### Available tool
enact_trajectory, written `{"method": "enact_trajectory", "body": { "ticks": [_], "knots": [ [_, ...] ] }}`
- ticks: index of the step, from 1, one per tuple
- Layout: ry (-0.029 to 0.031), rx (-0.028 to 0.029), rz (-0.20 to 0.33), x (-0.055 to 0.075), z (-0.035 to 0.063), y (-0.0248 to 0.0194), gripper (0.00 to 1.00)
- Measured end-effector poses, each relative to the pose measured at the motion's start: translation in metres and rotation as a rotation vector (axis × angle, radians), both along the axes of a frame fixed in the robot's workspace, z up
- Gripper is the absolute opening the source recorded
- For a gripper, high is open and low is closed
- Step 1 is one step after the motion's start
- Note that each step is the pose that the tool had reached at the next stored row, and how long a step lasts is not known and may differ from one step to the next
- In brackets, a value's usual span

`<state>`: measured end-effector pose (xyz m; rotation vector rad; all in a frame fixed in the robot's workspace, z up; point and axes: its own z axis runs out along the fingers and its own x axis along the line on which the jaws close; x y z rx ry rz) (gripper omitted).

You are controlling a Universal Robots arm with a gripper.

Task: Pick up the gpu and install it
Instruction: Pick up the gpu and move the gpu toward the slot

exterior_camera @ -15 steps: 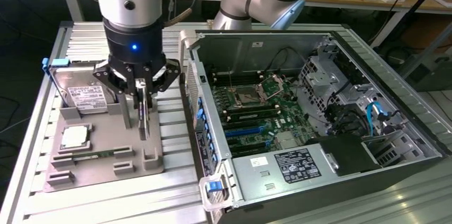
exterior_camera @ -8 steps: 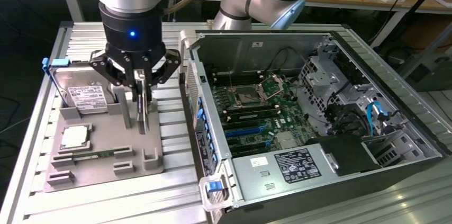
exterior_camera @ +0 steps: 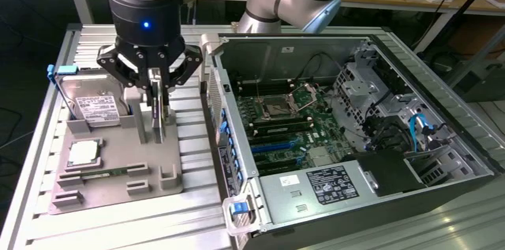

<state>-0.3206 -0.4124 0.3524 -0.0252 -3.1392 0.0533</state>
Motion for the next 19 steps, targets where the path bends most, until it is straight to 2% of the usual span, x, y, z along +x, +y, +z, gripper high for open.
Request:
{"method": "enact_trajectory", "body": {
  "ticks": [2,5,7,14,19],
  "knots": [
    [-0.0006,0.0009,0.000,0.000,0.0053,0.0007,0.27],
    [-0.0008,0.0068,0.000,0.000,0.0171,0.0021,0.27],
    [-0.0018,0.0089,0.000,0.000,0.0227,0.0025,0.27],
    [-0.0049,0.0094,0.000,0.000,0.0475,0.0052,0.27],
    [-0.0076,0.0093,0.000,-0.001,0.0727,0.0072,0.27]
  ]
}}
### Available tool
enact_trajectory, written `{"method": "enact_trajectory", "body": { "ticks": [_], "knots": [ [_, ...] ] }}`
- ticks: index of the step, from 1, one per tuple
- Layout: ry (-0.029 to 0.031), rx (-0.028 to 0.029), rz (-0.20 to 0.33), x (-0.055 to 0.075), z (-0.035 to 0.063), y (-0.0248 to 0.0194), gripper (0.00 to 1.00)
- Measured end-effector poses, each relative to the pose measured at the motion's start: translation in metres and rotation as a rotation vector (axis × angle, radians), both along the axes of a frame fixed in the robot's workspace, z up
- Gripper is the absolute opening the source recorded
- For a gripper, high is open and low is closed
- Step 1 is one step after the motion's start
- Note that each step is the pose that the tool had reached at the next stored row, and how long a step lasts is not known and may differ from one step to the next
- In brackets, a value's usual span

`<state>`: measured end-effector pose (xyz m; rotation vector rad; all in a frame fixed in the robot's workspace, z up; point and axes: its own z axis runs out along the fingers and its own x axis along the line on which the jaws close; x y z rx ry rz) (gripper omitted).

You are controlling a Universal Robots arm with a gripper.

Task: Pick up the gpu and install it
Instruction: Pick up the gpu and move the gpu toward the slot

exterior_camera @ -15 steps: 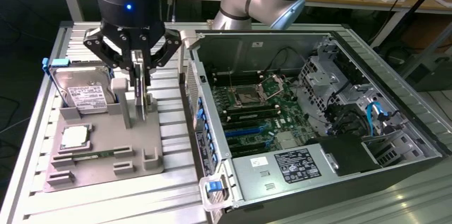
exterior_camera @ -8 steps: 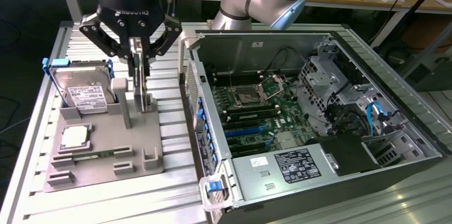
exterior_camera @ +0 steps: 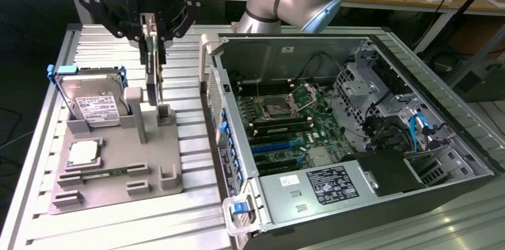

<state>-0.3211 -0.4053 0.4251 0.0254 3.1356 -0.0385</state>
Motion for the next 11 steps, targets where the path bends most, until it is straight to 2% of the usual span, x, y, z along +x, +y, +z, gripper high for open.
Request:
{"method": "enact_trajectory", "body": {
  "ticks": [2,6,9,11],
  "knots": [
    [-0.0010,-0.0001,0.000,0.000,0.0081,0.0007,0.27],
    [-0.0046,0.0000,0.000,0.000,0.0377,0.0017,0.27],
    [-0.0069,-0.0001,0.000,0.000,0.0668,0.0018,0.27],
    [-0.0073,-0.0001,0.000,0.000,0.0781,0.0019,0.27]
  ]
}}
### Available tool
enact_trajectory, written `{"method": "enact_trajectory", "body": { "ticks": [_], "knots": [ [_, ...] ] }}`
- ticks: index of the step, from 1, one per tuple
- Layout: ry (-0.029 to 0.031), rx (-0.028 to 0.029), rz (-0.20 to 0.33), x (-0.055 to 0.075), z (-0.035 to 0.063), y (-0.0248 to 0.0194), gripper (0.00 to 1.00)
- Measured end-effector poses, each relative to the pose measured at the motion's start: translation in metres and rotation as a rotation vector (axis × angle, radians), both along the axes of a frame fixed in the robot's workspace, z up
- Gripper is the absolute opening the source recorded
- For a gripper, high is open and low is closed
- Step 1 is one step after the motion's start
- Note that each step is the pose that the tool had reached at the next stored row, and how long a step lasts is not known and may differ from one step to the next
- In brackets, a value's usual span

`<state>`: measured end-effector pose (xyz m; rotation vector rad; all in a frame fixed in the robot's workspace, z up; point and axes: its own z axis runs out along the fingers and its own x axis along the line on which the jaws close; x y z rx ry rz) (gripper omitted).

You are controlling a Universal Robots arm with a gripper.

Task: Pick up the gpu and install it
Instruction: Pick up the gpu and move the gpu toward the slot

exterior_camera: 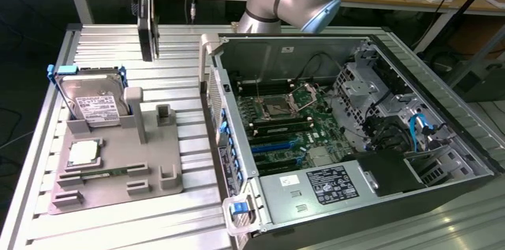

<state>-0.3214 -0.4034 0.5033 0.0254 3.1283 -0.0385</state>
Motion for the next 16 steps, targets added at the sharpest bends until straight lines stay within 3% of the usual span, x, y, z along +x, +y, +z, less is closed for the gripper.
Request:
{"method": "enact_trajectory", "body": {
  "ticks": [5,8,12,16],
  "knots": [
    [-0.0009,-0.0001,0.000,0.001,0.0288,0.0000,0.27],
    [-0.0011,0.0002,0.000,0.019,0.0289,0.0000,0.27],
    [-0.0005,0.0000,0.000,0.033,0.0272,0.0000,0.27],
    [-0.0006,0.0000,0.000,0.062,0.0167,0.0000,0.27]
  ]
}}
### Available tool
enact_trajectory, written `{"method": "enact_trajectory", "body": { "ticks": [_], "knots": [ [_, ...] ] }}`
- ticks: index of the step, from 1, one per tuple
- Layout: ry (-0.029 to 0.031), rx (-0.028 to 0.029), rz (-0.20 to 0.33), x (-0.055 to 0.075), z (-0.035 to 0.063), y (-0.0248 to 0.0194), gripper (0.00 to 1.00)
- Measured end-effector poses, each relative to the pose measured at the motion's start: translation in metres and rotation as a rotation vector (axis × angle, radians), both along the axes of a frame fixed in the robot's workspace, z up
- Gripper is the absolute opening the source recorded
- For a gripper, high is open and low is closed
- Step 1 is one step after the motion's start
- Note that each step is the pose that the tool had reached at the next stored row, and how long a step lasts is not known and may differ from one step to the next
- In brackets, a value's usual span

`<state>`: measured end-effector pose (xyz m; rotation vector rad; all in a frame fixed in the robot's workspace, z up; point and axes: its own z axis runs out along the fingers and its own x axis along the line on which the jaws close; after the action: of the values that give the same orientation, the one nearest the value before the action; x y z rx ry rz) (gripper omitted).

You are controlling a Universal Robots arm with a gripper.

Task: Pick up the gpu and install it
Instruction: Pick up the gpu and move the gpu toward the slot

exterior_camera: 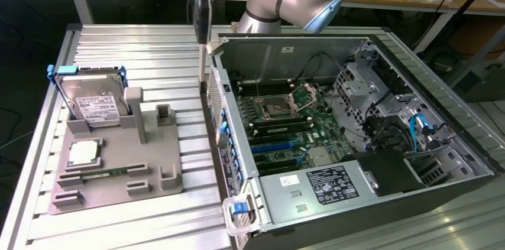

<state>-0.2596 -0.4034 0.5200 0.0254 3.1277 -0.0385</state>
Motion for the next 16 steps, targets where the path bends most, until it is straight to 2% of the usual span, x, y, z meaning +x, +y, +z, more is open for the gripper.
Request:
{"method": "enact_trajectory", "body": {
  "ticks": [7,11,16],
  "knots": [
    [0.0000,-0.0019,0.000,0.034,-0.0136,0.0012,0.27],
    [-0.0003,-0.0021,0.000,0.053,-0.0181,0.0014,0.27],
    [-0.0073,-0.0022,0.000,0.067,-0.0192,0.0014,0.27]
  ]
}}
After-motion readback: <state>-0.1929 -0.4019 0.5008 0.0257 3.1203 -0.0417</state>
